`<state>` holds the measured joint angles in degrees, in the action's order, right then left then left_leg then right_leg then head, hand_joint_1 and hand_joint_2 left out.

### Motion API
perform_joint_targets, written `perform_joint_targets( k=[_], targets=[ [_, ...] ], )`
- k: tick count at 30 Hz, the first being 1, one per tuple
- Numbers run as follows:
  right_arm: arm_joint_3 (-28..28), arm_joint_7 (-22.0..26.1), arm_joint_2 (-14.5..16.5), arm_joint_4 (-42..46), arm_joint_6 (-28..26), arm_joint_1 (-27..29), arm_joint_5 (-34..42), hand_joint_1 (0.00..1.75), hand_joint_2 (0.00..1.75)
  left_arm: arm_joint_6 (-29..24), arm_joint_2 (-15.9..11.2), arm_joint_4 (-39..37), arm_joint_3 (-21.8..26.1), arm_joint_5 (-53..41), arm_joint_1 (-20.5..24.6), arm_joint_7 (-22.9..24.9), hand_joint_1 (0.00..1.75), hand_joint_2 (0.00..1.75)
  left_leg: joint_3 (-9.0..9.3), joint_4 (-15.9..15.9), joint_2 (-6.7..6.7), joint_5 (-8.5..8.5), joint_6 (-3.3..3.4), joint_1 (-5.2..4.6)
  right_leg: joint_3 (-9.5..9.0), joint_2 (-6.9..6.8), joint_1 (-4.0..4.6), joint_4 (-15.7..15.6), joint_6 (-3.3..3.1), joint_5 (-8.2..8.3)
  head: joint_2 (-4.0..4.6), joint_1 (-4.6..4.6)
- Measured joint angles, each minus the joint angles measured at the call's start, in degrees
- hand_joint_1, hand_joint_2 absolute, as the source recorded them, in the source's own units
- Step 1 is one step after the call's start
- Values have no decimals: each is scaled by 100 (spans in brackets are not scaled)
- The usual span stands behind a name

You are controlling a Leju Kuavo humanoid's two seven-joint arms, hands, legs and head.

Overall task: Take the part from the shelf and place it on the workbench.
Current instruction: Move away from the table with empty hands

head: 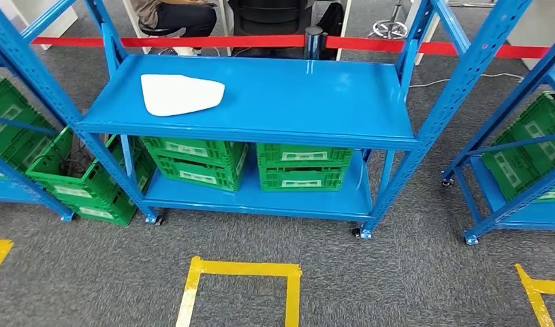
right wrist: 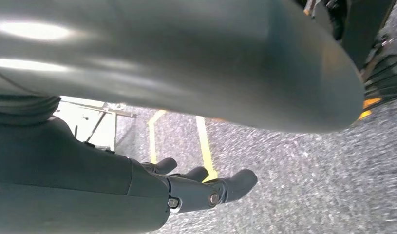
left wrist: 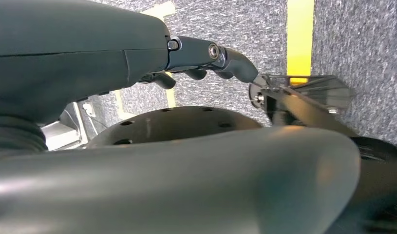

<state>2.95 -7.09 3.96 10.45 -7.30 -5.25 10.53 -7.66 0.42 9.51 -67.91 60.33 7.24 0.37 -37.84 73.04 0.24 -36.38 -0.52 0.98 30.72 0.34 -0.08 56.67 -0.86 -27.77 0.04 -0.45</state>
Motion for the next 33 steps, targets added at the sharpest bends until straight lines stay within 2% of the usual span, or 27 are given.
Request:
perform_joint_targets(
  k=[1,2,3,4,5,6,10,12,14,15,16,17,19,20,21,24,26,27,29,30,31,32,33],
  targets=[
    [0,-1,1,0,4,1,1,0,0,-2,-1,0,0,0,-8,2,0,0,-82,35,-1,98,-3,2,-23,7,0,2,2,-22,0,21],
    [0,-2,2,0,7,5,2,0,0,-5,-4,0,0,1,-15,1,0,0,-40,-169,-2,302,-2,5,-56,14,-2,8,15,-48,0,43],
    [0,-2,2,0,11,9,3,0,0,-11,-9,0,0,2,-20,-6,0,0,96,-544,-6,558,3,8,-89,21,-3,19,34,-80,0,69],
    [0,-2,2,0,16,12,4,0,0,-16,-13,0,0,4,-20,-16,0,0,251,-923,-8,735,7,6,-91,25,7,39,65,-119,0,93],
    [0,-2,2,0,26,13,4,0,0,-22,-16,0,0,9,-11,-32,0,0,395,-1215,-9,832,23,3,-78,28,16,60,102,-160,0,112],
    [0,-2,2,0,38,12,4,0,0,-30,-18,0,0,15,-4,-46,0,0,485,-1379,-7,848,43,-5,-57,28,24,74,140,-192,0,114],
    [0,16,1,1,75,-6,4,0,0,-53,-26,-3,0,37,-6,-60,0,0,570,-1463,3,817,160,-4,-34,20,8,167,268,-273,0,72],
    [0,29,-1,1,86,-9,6,0,0,-56,-26,-6,0,39,-9,-47,0,0,593,-1485,-1,814,210,11,190,14,-10,643,327,-527,0,12],
    [0,33,-1,0,94,-1,9,0,0,-58,-23,-7,0,40,-12,-19,0,0,603,-1483,-3,788,241,2,625,11,-24,1419,363,-843,0,-61],
    [0,33,-1,0,95,4,10,0,0,-61,-22,-8,0,41,-16,-8,0,0,615,-1482,-2,772,249,-4,796,10,-28,1677,369,-888,0,-82],
    [0,33,-1,0,96,11,11,0,0,-66,-22,-9,0,41,-20,0,0,0,636,-1482,2,752,252,-8,870,10,-30,1729,366,-812,0,-98],
    [0,33,-1,0,98,18,11,0,0,-73,-22,-10,0,40,-24,1,0,0,666,-1481,9,732,249,-11,830,10,-29,1548,353,-628,0,-114],
    [0,33,-1,0,105,25,13,0,0,-98,-18,-13,0,33,-24,1,0,0,719,-1482,21,681,227,-17,543,9,-12,784,292,-162,0,-152],
    [0,33,-1,0,108,21,15,0,0,-115,-16,-13,0,28,-20,2,0,0,733,-1483,23,652,202,-21,400,8,6,459,254,-24,0,-167],
    [0,35,0,0,110,14,19,0,0,-132,-15,-13,0,23,-16,3,0,0,734,-1485,21,627,173,-22,302,8,27,259,218,38,0,-177],
    [0,40,3,0,109,1,27,0,0,-167,-13,-13,0,12,-5,-5,0,0,766,-1498,13,576,78,-5,175,12,56,138,122,30,0,-174],
    [0,40,5,0,106,5,28,0,0,-175,-15,-13,-1,4,4,-12,0,0,706,-1287,5,447,33,-3,68,7,31,39,55,50,0,-142],
    [-1,40,7,0,104,6,28,0,0,-176,-18,-13,-2,2,7,-13,0,0,559,-1000,3,311,20,-1,34,1,19,7,30,51,0,-111],
    [-2,40,13,0,104,5,28,0,0,-173,-20,-13,-2,2,2,-13,0,0,109,-250,0,30,-5,3,10,-3,20,1,-4,20,0,-46],
    [-2,40,19,0,106,5,28,0,0,-171,-21,-13,-2,2,-4,-13,0,0,-68,-8,-1,3,-13,5,-6,1,20,4,-8,-2,0,-21],
    [-2,40,25,0,107,5,28,0,0,-169,-22,-14,-2,2,-12,-12,0,0,-138,17,-2,99,-16,7,-32,8,19,9,-3,-29,0,2],
    [-2,40,29,0,108,8,28,0,0,-168,-23,-14,-2,2,-17,-12,0,0,-85,-197,-4,306,-14,11,-68,15,17,19,9,-62,0,26],
    [-3,40,34,0,109,10,28,0,0,-168,-25,-15,-2,3,-20,-12,0,0,54,-561,-7,560,-10,16,-105,20,15,34,29,-101,0,49]
  ],
)
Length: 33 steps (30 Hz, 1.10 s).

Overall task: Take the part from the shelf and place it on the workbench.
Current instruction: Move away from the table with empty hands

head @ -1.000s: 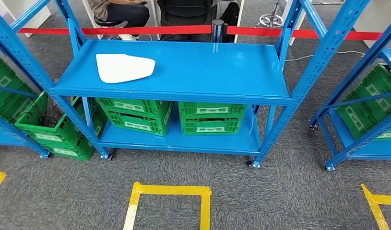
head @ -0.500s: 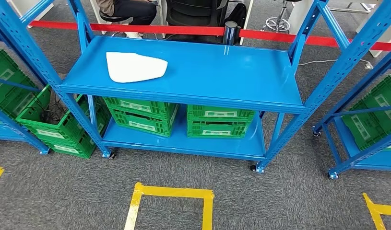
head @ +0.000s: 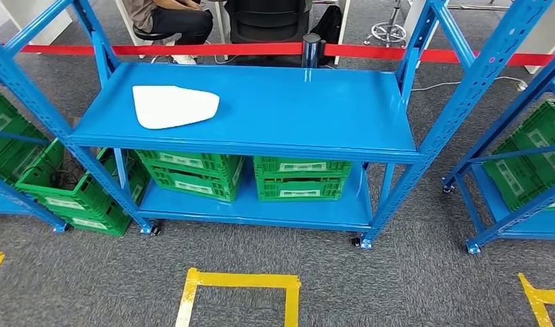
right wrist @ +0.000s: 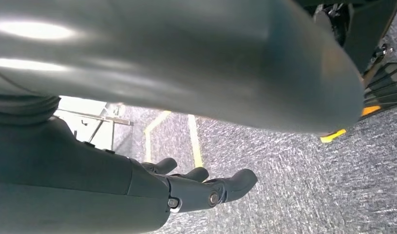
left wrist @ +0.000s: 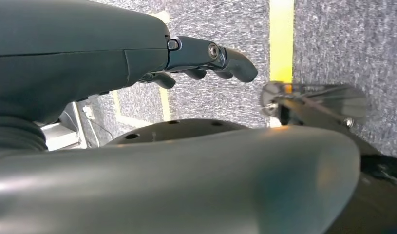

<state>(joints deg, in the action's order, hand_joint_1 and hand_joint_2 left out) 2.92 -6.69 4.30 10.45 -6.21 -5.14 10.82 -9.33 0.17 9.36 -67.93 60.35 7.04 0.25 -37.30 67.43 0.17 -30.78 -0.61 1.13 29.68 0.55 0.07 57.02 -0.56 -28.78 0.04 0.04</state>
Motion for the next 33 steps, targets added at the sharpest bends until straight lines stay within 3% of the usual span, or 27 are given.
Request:
perform_joint_targets(
  k=[2,3,8,10,12,13,14,15,16,18,20,24,28,33],
  targets=[
    [-2,0,5,-1,0,3,0,0,0,1,-3,-1,0,0,5,1,0,0,302,-641,-1,284,19,-4,-4,4,15,49,62,-95,0,35],
    [-3,0,7,-1,-2,3,0,0,0,2,-3,-1,-1,0,9,1,0,0,389,-781,1,304,37,-11,7,5,22,67,95,-133,0,38],
    [-15,1,8,1,-35,-19,7,0,0,1,-4,-2,-2,-3,12,-9,0,0,502,-872,10,276,160,-21,5,3,-9,164,231,-251,0,-8],
    [-16,0,7,2,-50,-22,21,0,0,3,-5,-4,-2,-8,14,-19,0,0,531,-901,8,269,205,-5,205,-4,-27,583,284,-471,0,-61],
    [-18,0,7,1,-55,-15,36,0,0,7,-1,-5,-3,-11,14,-26,0,0,542,-903,5,242,237,-10,617,-8,-45,1292,321,-753,0,-124],
    [-18,0,7,1,-57,-10,44,0,0,8,2,-5,-3,-12,11,-28,0,0,553,-903,5,225,247,-12,807,-8,-53,1582,331,-815,0,-143],
    [-19,0,7,0,-60,-3,51,0,0,8,2,-5,-4,-10,6,-29,0,0,574,-903,8,206,249,-15,917,-8,-59,1698,335,-770,0,-158],
    [-19,0,7,0,-66,5,61,0,0,-3,1,-6,-4,-6,2,-26,0,0,604,-902,15,184,246,-16,925,-9,-63,1600,330,-613,0,-174],
    [-19,0,7,0,-76,10,70,0,0,-36,2,-7,-4,3,0,-16,0,0,642,-902,23,161,237,-17,831,-9,-65,1300,315,-372,0,-192],
    [-19,-1,5,-1,-105,16,103,0,0,-138,5,-7,-4,28,4,8,0,87,693,-902,35,109,198,-26,549,-10,-48,550,260,41,0,-233],
    [-19,-26,8,-1,-134,4,135,0,0,-196,-2,-8,-4,33,13,17,0,175,702,-889,34,62,160,-39,381,-5,-23,194,220,165,0,-246],
    [-20,-202,13,-1,-152,-4,145,0,0,-50,-16,-9,-22,25,20,11,0,175,746,-899,24,47,203,-36,339,7,-15,158,242,172,0,-186],
    [-85,-410,17,0,61,-5,-29,0,175,83,-3,-8,-45,39,24,-64,0,175,784,-959,23,56,174,-37,328,9,-13,159,205,158,0,-115],
    [-242,-281,19,0,131,1,-278,0,175,35,10,-8,-74,31,25,-128,0,175,774,-983,22,64,118,-38,307,8,-12,160,182,149,0,-77]
  ],
)
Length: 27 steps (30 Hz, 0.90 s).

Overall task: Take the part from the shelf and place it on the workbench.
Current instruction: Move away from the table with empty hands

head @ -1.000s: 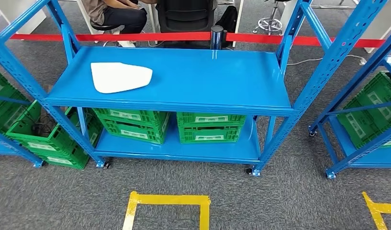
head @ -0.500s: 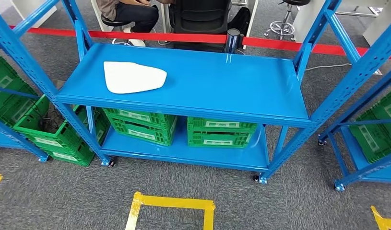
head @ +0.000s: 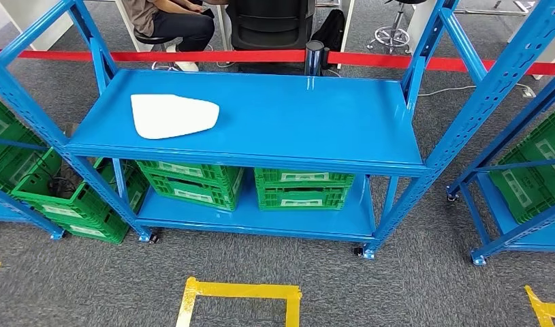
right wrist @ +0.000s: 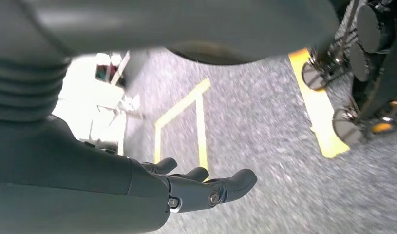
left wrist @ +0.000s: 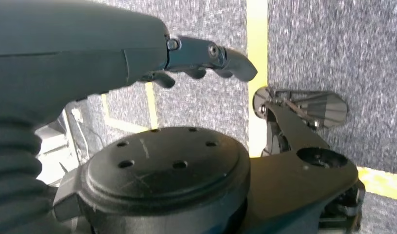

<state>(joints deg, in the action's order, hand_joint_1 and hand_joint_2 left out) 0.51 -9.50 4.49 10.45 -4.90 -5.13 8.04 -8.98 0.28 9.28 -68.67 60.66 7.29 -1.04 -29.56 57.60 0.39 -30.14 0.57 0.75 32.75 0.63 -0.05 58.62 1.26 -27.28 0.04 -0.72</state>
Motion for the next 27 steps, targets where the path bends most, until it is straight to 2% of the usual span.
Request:
perform_joint_targets(
  k=[5,9,13,27],
  targets=[
    [-93,151,-12,20,-9,80,-149,0,175,26,25,28,195,-422,-102,-1,0,175,-25,-2,0,-13,-19,-10,-23,0,-3,-3,-16,-12,0,-1],
    [-143,230,-33,66,33,199,-217,0,175,104,31,82,545,-964,-241,10,0,0,-24,-2,0,-11,-16,-19,-30,0,-11,-8,-14,-10,0,-3],
    [-169,312,-64,132,80,305,-282,0,0,189,31,157,988,-1530,-365,22,0,0,-25,-1,0,-13,-14,-25,-34,0,-15,-18,-13,-10,0,-1],
    [-171,586,-207,476,253,712,-502,0,0,486,23,532,3024,-3532,-849,37,0,0,-18,-1,0,-20,-6,-31,-41,0,-20,-26,-7,-14,0,1]
  ],
)
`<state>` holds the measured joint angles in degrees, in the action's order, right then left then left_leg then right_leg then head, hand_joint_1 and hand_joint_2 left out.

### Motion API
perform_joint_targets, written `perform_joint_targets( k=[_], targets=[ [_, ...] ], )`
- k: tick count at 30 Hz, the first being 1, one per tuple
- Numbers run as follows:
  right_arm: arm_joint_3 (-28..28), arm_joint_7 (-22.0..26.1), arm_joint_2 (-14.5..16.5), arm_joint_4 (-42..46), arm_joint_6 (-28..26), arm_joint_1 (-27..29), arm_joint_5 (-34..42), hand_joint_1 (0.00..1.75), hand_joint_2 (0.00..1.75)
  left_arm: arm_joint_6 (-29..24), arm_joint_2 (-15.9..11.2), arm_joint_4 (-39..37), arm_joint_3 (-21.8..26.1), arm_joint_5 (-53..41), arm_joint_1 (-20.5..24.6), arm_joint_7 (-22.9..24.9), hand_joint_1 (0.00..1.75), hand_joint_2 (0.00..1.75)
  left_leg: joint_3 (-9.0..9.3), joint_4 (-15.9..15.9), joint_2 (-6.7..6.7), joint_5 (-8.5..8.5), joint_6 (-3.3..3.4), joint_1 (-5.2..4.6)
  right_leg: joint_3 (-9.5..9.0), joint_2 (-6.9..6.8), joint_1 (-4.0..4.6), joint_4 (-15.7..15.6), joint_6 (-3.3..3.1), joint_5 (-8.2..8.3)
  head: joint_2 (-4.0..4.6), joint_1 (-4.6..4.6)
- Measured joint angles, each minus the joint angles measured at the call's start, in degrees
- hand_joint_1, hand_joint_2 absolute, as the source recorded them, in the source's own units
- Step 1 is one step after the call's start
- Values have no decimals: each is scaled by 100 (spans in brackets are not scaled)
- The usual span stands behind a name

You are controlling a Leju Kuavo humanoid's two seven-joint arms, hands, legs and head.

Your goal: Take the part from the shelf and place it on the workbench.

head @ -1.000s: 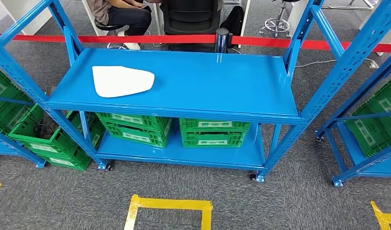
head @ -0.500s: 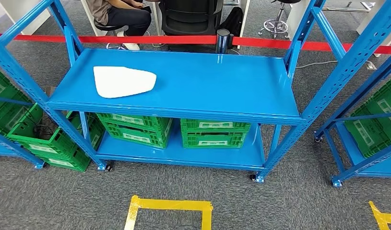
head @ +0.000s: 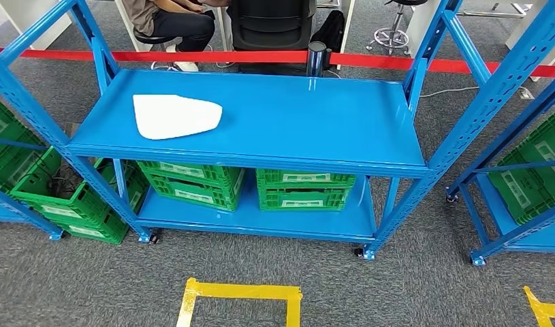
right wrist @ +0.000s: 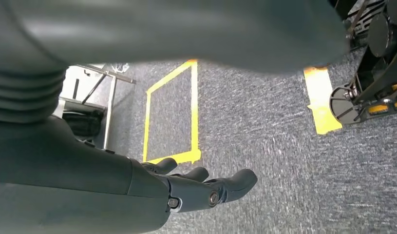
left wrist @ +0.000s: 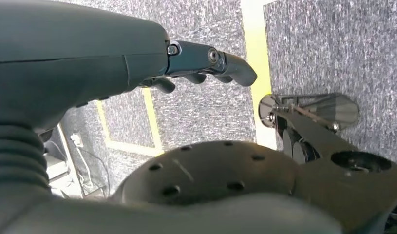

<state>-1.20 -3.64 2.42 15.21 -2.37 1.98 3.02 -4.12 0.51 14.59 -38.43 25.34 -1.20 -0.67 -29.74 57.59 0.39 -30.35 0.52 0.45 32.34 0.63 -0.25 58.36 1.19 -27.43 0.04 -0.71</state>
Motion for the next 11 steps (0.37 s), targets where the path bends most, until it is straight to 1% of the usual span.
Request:
perform_joint_targets(
  k=[10,11],
  targets=[
    [2,196,-115,285,123,297,-161,0,0,210,-28,311,1612,-1403,-362,13,0,0,7,0,0,-4,2,0,-7,0,0,0,6,-4,0,-1],
    [2,205,-121,300,129,311,-170,0,0,221,-31,327,1695,-1474,-379,15,0,0,7,0,0,-5,2,0,-7,0,0,0,6,-4,0,-1]
  ],
)
